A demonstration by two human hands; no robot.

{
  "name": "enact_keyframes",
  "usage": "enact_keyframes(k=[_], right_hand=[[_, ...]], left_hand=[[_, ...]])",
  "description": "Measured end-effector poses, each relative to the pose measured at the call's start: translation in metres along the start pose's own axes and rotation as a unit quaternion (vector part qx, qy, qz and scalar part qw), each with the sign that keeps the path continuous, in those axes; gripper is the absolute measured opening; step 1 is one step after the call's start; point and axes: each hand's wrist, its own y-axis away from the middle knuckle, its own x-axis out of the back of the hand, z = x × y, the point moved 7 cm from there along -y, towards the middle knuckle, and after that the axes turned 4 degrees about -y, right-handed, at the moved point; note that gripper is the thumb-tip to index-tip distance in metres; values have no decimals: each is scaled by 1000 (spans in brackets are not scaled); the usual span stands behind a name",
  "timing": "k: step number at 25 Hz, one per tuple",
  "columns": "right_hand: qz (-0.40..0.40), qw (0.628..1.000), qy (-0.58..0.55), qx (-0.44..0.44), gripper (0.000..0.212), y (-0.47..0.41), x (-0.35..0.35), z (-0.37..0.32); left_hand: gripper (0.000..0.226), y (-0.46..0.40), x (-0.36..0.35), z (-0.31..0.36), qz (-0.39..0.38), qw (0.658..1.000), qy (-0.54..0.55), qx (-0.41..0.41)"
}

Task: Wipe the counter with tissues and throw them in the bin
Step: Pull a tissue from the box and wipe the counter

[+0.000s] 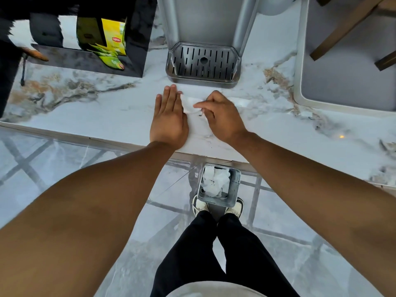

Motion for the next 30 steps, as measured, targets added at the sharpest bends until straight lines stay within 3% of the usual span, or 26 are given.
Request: enact_keyframes(k=[5, 8, 10, 12, 15, 18, 21, 24, 30], right_hand=[[-93, 994, -49, 40, 26, 80, -8, -12], [-158, 985, -72, 8, 24, 131, -6, -5], [-125, 986, -96, -44, 25, 152, 9, 5], [-19, 991, -105, -86, 27, 149, 40, 18], [136, 986, -6, -93, 28, 105, 92, 32], [214, 970, 76, -87, 27, 50, 122, 44], [180, 969, 148, -83, 31, 5, 123, 58], [93, 963, 203, -151, 39, -12, 117, 89], [132, 978, 108, -117, 29, 59, 91, 67]], left_hand=[[55, 2, 0, -2, 4, 1000, -3, -5], [54, 1, 0, 0, 7, 1000, 3, 0], [54, 2, -1, -1, 8, 1000, 1, -2], [55, 2, -1, -2, 10, 1000, 2, -3], [55, 2, 0, 0, 13, 1000, 0, -1], [54, 3, 0, 1, 17, 1000, 4, 0], [56, 2, 0, 1, 26, 1000, 9, 0], [58, 2, 0, 0, 25, 1000, 11, 3], [58, 1, -2, 0, 21, 1000, 4, 0]])
